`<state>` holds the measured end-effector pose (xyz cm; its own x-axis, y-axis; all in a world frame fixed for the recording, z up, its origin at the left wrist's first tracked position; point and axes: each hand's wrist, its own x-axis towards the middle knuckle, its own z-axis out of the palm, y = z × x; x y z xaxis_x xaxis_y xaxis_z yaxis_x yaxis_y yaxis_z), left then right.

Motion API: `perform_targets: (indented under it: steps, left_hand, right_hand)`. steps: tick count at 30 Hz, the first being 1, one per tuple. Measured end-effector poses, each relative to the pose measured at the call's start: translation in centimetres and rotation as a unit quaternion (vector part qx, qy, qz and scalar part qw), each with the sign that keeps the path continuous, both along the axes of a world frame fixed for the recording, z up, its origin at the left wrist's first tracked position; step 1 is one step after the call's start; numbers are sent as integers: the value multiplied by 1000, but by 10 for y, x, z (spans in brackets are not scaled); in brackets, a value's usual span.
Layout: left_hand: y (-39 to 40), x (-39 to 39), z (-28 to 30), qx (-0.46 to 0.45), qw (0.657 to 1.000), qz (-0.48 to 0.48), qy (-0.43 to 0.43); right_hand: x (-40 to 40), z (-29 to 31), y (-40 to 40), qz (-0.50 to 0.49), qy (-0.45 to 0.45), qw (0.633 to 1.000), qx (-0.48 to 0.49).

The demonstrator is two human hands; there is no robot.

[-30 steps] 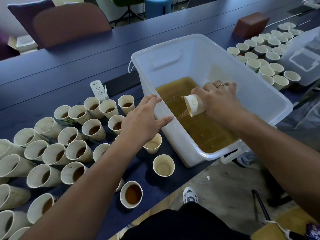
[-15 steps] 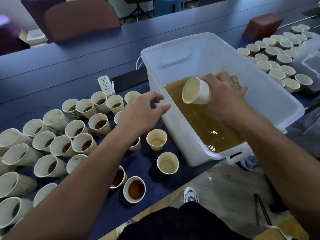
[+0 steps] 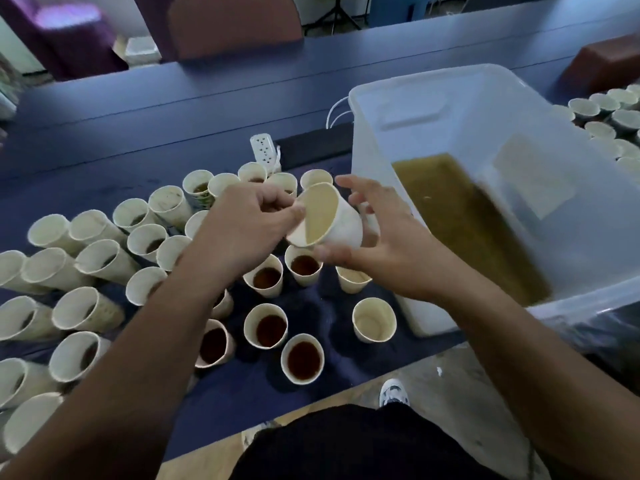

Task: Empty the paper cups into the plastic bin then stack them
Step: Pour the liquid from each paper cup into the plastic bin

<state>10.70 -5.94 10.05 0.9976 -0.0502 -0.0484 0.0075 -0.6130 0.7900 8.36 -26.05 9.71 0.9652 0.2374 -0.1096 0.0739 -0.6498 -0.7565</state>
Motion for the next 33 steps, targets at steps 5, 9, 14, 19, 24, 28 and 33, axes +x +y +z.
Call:
perform_targets:
  steps: [5,9,14,19,24,28,33]
  left_hand:
    - [13,-9,-44,88,993,20,73]
    - [13,-13,-71,82,990,3,111]
    - [18,6,-95,25,991,49,125]
    - [16,36,-111,106,986,58,119]
    - [7,59,-129,225,961,19,160]
    - [2,69,-140,266,947,-7,182]
    - [-2,74,-147,339,920,-45,189]
  right_hand:
    - [0,-34,14,-26,0,999,33]
    - [4,-65,15,-21,-1,997,-73]
    - [7,-103,14,-19,1,986,-164]
    - [12,-130,15,-7,-9,972,-234]
    - [13,-135,12,35,-15,967,-253]
    - [7,-129,2,-11,-56,982,-180]
    - [-1,-128,-8,-63,-79,988,-116]
